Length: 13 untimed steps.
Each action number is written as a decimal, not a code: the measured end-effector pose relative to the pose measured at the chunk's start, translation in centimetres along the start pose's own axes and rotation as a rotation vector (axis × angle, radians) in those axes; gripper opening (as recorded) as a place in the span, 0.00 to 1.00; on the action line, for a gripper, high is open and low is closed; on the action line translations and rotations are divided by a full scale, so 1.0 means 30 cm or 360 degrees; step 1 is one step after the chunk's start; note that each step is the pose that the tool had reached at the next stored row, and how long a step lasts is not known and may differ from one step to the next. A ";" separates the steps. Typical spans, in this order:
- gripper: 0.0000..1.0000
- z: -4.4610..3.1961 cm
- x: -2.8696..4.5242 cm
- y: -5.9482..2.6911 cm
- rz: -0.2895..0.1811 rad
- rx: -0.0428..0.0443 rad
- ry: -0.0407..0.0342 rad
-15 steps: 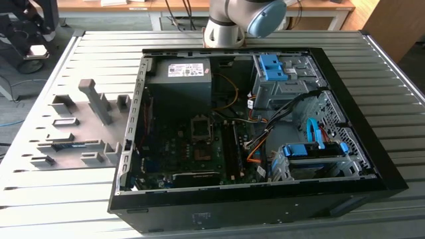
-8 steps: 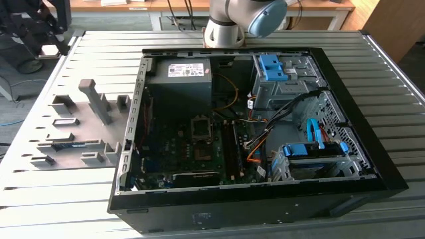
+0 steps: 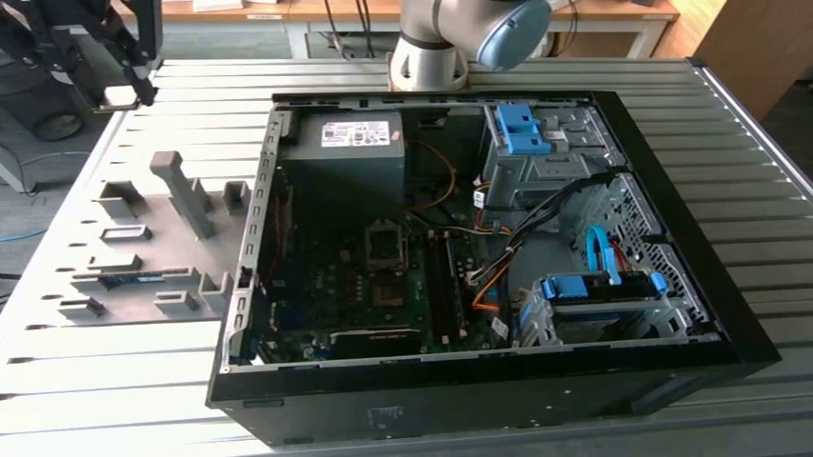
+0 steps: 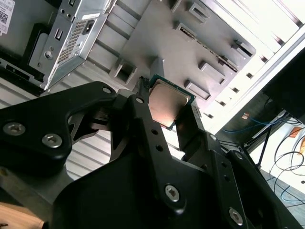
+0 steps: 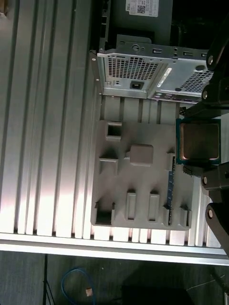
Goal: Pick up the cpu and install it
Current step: 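Pick up the cpu and move it towards the insertion slot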
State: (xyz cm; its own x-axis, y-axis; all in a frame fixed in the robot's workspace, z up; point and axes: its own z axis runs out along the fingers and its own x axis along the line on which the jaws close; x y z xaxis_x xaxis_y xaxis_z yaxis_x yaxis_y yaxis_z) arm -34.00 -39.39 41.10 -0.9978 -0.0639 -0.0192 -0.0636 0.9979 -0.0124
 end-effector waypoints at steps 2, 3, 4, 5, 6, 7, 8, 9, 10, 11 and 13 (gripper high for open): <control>0.47 0.000 -0.015 -0.001 0.0000 0.0000 0.0000; 0.47 0.000 -0.021 -0.001 0.0000 0.0000 0.0000; 0.47 0.001 -0.028 -0.002 0.0000 0.0000 0.0000; 0.47 0.001 -0.034 -0.002 0.0000 0.0000 0.0000; 0.47 0.001 -0.040 -0.003 0.0000 0.0000 0.0000; 0.47 0.001 -0.047 -0.003 0.0000 0.0000 0.0000; 0.47 0.002 -0.054 -0.003 0.0000 0.0000 0.0000; 0.47 0.002 -0.061 -0.004 0.0000 0.0000 0.0000; 0.47 0.002 -0.067 -0.004 0.0000 0.0000 0.0000; 0.47 0.002 -0.074 -0.005 0.0000 0.0000 0.0000; 0.47 0.002 -0.089 -0.006 0.0000 0.0000 0.0000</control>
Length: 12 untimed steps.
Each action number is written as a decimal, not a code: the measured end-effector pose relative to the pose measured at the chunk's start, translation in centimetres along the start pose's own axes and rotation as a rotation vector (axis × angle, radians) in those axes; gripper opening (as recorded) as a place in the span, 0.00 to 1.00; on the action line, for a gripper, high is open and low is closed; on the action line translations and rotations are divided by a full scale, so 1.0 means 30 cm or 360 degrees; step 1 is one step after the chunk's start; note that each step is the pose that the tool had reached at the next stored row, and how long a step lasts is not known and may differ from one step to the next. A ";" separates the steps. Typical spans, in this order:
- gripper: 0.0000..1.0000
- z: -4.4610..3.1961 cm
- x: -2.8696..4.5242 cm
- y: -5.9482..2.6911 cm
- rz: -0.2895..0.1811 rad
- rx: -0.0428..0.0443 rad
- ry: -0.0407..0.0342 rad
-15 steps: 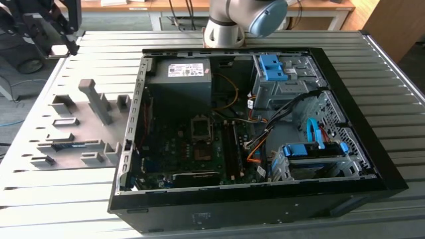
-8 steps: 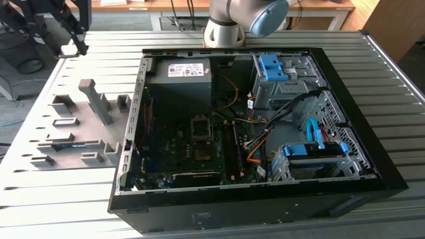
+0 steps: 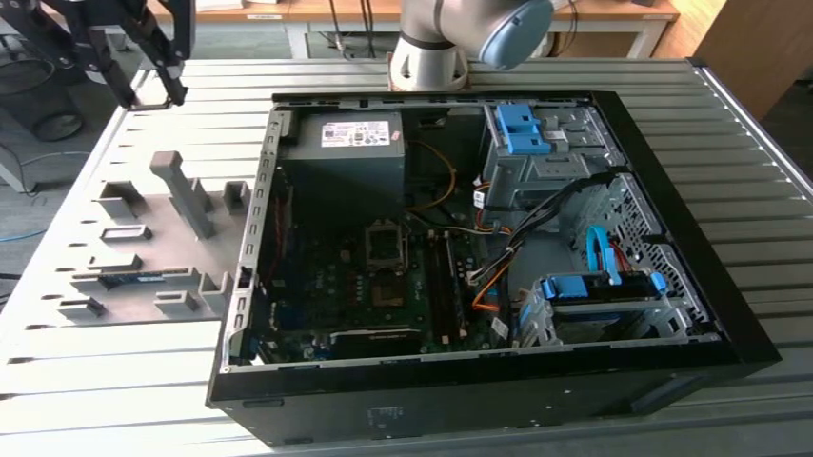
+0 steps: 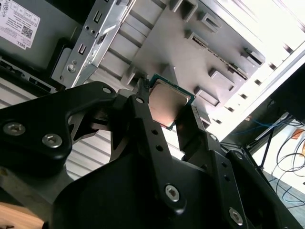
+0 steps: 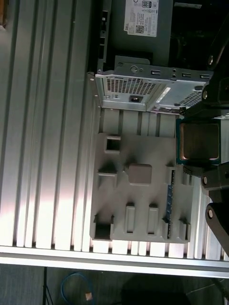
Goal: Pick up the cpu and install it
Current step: 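Pick up the cpu and move it towards the insertion slot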
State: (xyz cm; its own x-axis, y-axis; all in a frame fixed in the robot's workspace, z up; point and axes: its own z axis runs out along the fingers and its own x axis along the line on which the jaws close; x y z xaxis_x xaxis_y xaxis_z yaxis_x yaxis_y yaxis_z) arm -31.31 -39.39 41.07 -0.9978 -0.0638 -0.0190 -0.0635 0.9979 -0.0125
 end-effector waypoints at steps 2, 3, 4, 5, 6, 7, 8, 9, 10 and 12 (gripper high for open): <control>0.47 0.000 -0.018 -0.001 0.0000 0.0000 0.0000; 0.47 0.001 -0.025 -0.002 0.0000 0.0000 0.0000; 0.47 0.001 -0.033 -0.002 0.0000 0.0000 0.0000; 0.47 0.001 -0.040 -0.003 0.0000 0.0000 0.0000; 0.47 0.002 -0.047 -0.003 0.0000 0.0000 0.0000; 0.47 0.002 -0.054 -0.003 0.0000 0.0000 0.0000; 0.47 0.002 -0.061 -0.004 0.0000 0.0000 0.0000; 0.47 0.002 -0.069 -0.004 0.0000 0.0000 0.0000; 0.47 0.002 -0.076 -0.005 0.0000 0.0000 0.0000; 0.47 0.003 -0.089 -0.006 0.0000 0.0000 0.0000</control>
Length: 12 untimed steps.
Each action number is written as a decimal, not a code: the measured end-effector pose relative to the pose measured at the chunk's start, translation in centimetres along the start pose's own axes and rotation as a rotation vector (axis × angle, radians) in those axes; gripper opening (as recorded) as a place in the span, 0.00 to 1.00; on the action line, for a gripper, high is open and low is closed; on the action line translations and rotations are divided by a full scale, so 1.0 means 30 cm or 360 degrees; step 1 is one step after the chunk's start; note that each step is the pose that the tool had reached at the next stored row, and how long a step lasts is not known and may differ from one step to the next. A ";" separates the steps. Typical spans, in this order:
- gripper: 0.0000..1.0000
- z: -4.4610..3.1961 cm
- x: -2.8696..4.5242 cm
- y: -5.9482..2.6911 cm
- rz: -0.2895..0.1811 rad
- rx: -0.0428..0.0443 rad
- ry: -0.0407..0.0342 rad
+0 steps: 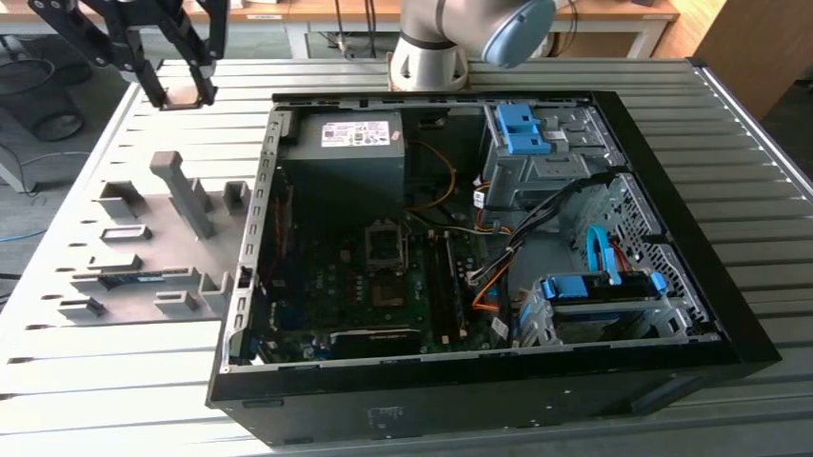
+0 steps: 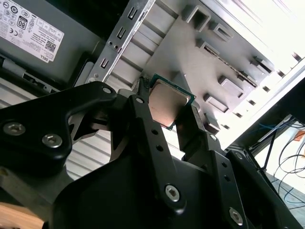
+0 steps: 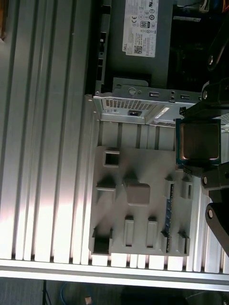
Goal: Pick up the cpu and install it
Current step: 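Pick up the cpu and move it towards the insertion slot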
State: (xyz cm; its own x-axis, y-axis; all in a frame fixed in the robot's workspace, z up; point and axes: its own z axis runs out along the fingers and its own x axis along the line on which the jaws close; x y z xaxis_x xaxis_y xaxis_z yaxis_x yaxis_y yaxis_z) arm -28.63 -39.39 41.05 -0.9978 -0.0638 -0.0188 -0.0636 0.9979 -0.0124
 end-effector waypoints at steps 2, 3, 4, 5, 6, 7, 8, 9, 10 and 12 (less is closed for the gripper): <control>0.47 0.000 -0.013 -0.001 0.0000 0.0000 0.0000; 0.47 0.001 -0.019 -0.001 0.0000 0.0000 0.0000; 0.47 0.001 -0.027 -0.002 0.0000 0.0000 0.0000; 0.47 0.001 -0.033 -0.002 0.0000 0.0000 0.0000; 0.47 0.001 -0.041 -0.003 0.0000 0.0000 0.0000; 0.47 0.002 -0.048 -0.003 0.0000 0.0000 0.0000; 0.47 0.002 -0.056 -0.004 0.0000 0.0000 0.0000; 0.47 0.002 -0.064 -0.004 0.0000 0.0000 0.0000; 0.47 0.002 -0.072 -0.005 0.0000 0.0000 0.0000; 0.47 0.003 -0.089 -0.006 0.0000 0.0000 0.0000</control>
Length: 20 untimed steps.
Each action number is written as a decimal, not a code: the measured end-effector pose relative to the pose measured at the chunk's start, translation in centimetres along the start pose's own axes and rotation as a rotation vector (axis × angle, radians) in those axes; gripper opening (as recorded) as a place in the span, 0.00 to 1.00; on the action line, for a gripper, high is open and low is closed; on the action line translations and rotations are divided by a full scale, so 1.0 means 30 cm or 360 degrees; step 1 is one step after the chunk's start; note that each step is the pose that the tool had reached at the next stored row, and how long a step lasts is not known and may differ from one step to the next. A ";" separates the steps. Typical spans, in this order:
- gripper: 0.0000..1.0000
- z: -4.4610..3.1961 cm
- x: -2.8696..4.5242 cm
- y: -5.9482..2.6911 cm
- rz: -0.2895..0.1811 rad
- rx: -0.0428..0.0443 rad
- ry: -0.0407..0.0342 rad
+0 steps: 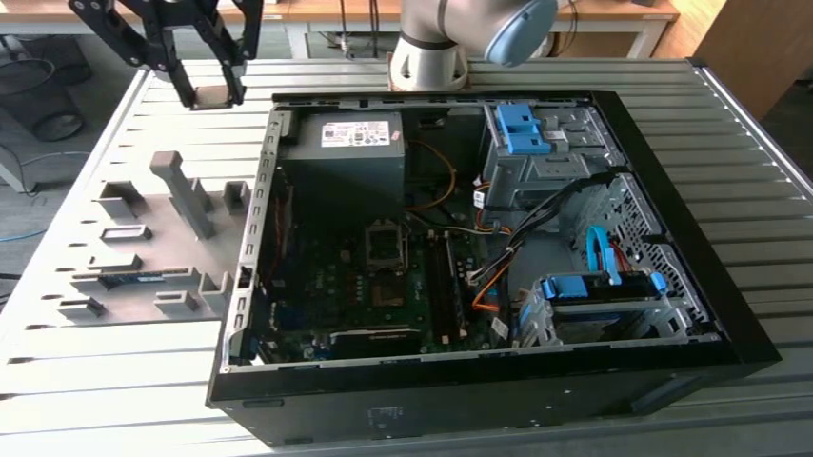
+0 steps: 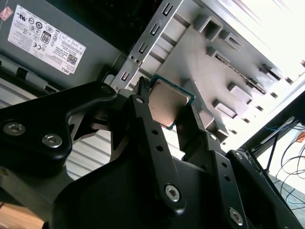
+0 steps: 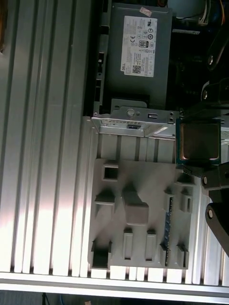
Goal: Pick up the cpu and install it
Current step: 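Pick up the cpu and move it towards the insertion slot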
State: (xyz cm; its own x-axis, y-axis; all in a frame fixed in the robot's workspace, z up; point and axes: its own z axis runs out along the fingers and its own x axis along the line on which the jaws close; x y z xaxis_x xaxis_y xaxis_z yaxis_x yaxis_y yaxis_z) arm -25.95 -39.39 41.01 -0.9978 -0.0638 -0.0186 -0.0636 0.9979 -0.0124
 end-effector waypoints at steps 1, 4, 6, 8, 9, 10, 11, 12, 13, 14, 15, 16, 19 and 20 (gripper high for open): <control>0.47 0.000 -0.008 -0.001 0.0000 0.0000 0.0000; 0.47 0.001 -0.032 -0.002 0.0000 0.0000 0.0000; 0.47 0.001 -0.047 -0.003 0.0000 0.0000 0.0000; 0.47 0.002 -0.061 -0.004 0.0000 0.0000 0.0000; 0.47 0.002 -0.068 -0.004 0.0000 0.0000 0.0000; 0.47 0.002 -0.075 -0.005 0.0000 0.0000 0.0000; 0.47 0.003 -0.082 -0.005 0.0000 0.0000 0.0000; 0.47 0.003 -0.088 -0.006 0.0000 0.0000 0.0000; 0.47 0.003 -0.095 -0.006 0.0000 0.0000 0.0000; 0.47 0.003 -0.101 -0.006 0.0000 0.0000 0.0001; 0.47 0.004 -0.108 -0.007 0.0000 0.0000 0.0000; 0.47 0.004 -0.113 -0.007 0.0000 0.0000 0.0000; 0.47 0.004 -0.132 -0.008 0.0000 0.0000 0.0000; 0.47 0.005 -0.139 -0.009 0.0000 0.0000 0.0000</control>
State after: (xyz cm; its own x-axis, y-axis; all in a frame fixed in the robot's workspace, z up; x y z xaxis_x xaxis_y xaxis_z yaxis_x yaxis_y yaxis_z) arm -21.78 -39.39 40.95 -0.9978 -0.0638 -0.0183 -0.0636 0.9979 -0.0125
